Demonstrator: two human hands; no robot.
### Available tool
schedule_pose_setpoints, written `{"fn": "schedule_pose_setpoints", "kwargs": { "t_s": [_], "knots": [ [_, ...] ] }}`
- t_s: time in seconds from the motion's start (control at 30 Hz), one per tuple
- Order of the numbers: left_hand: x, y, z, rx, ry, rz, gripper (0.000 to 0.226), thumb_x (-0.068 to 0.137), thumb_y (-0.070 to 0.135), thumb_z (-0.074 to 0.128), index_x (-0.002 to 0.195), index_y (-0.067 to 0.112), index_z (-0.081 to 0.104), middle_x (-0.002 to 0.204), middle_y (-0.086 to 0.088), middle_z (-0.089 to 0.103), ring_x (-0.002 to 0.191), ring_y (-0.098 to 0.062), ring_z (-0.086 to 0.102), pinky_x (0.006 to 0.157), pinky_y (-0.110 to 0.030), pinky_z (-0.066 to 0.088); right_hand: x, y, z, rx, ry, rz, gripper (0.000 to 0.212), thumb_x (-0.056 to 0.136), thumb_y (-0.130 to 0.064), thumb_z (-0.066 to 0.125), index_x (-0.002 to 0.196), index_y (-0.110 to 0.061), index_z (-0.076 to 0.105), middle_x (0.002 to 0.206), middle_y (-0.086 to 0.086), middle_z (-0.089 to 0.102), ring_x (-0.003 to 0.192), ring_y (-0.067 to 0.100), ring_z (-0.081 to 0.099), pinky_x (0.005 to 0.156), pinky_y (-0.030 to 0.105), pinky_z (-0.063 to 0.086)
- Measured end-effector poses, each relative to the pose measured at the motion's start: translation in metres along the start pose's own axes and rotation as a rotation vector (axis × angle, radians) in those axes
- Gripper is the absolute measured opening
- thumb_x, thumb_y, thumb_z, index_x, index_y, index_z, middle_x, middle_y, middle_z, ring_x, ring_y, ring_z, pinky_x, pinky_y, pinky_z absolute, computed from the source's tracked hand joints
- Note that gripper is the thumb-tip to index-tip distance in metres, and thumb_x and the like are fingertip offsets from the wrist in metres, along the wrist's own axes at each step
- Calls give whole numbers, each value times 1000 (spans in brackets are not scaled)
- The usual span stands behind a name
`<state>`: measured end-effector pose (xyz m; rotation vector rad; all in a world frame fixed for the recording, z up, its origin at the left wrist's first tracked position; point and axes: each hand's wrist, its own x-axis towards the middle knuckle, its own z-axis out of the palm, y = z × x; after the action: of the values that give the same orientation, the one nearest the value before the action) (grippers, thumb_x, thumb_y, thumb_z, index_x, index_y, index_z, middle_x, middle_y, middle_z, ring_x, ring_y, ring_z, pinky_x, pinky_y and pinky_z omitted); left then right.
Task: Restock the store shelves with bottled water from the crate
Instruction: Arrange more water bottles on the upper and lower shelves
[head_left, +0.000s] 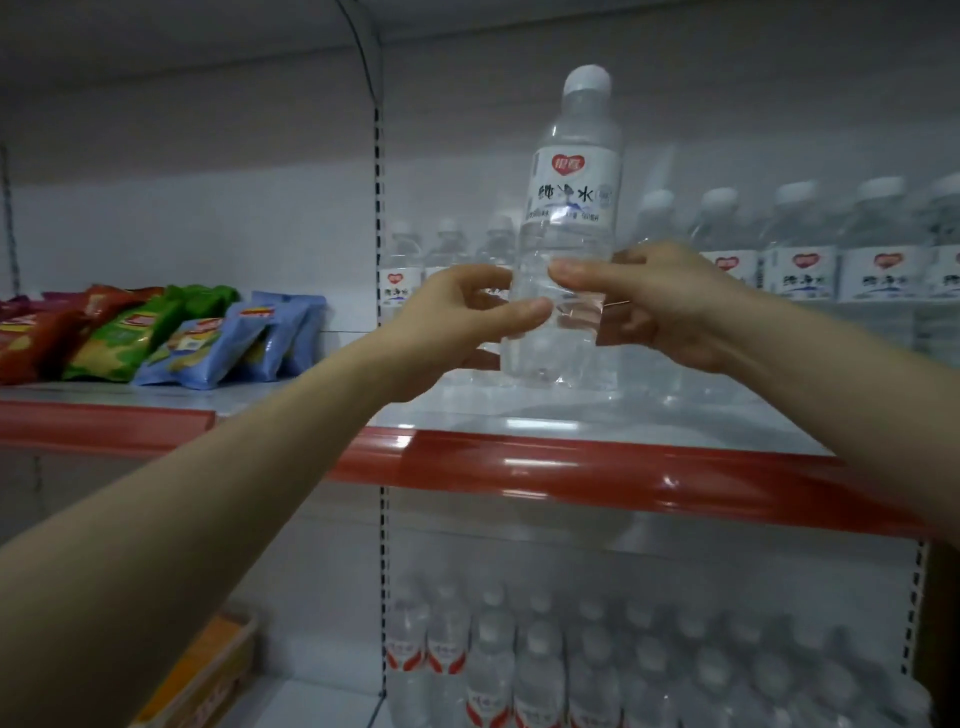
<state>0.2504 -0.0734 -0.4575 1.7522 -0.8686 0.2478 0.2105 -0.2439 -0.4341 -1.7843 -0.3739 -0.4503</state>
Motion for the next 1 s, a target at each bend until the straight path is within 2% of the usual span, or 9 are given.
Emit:
{"fn": "schedule_pose_setpoints", "kwargs": {
  "t_s": [0.1,0.3,0.43,0.5,0.6,0.7,0.8,0.93,1.0],
  "knots": [
    [31,-5,15,62,-39,-45,45,83,21,66,125,12,53,101,-4,67,93,-13,66,76,-25,53,22,13,-21,-52,-69,28,27,77,-19,71,101,-11,62,87,0,72,71,10,70,62,20,55],
    [66,-26,33,102,-132,-177,41,84,7,64,122,7,50,104,-9,64,95,-21,64,86,-35,54,49,37,-35,-353,-205,45,7,88,-21,61,93,-25,62,93,-6,68,81,7,64,72,20,53],
    [84,-42,43,69,-197,-150,32,87,5,61,116,17,53,95,1,62,87,-15,63,88,-38,53,61,47,-42,-572,-236,19,18,93,-29,52,110,-28,59,91,-4,65,89,22,63,85,33,53],
    [92,-46,42,70,-219,-137,31,88,7,60,115,20,53,91,4,62,83,-12,62,85,-34,54,67,46,-44,-711,-225,18,22,94,-33,50,114,-25,57,81,1,63,77,23,61,78,33,54],
    [100,-48,42,109,-253,-124,36,88,10,61,121,19,51,93,7,61,87,-11,61,82,-30,54,72,41,-45,-757,-216,79,13,92,-34,53,90,-22,56,83,12,67,77,29,68,70,30,58],
    [106,-55,45,158,-254,-86,37,88,11,61,122,22,49,91,12,59,87,-9,59,82,-29,54,76,45,-44,-801,-175,104,23,91,-32,56,71,-23,52,72,11,64,65,27,68,62,25,56],
    [113,-64,47,183,-221,-58,36,88,11,61,118,25,47,90,7,58,83,-12,58,77,-29,55,83,51,-43,-903,-98,86,29,87,-32,61,67,-15,51,67,11,66,54,19,65,61,21,54],
    [122,-71,50,239,-215,-66,44,85,15,65,125,20,47,97,1,59,84,-17,55,81,-35,54,86,57,-50,-826,12,103,32,80,-23,72,60,-8,52,50,3,66,40,7,61,48,14,51],
    [128,-74,52,285,-180,-90,49,83,20,68,127,17,47,108,-6,58,90,-22,56,87,-42,54,86,66,-53,-811,75,91,32,80,-19,73,63,2,54,59,12,69,39,3,60,52,17,51]
  ]
}}
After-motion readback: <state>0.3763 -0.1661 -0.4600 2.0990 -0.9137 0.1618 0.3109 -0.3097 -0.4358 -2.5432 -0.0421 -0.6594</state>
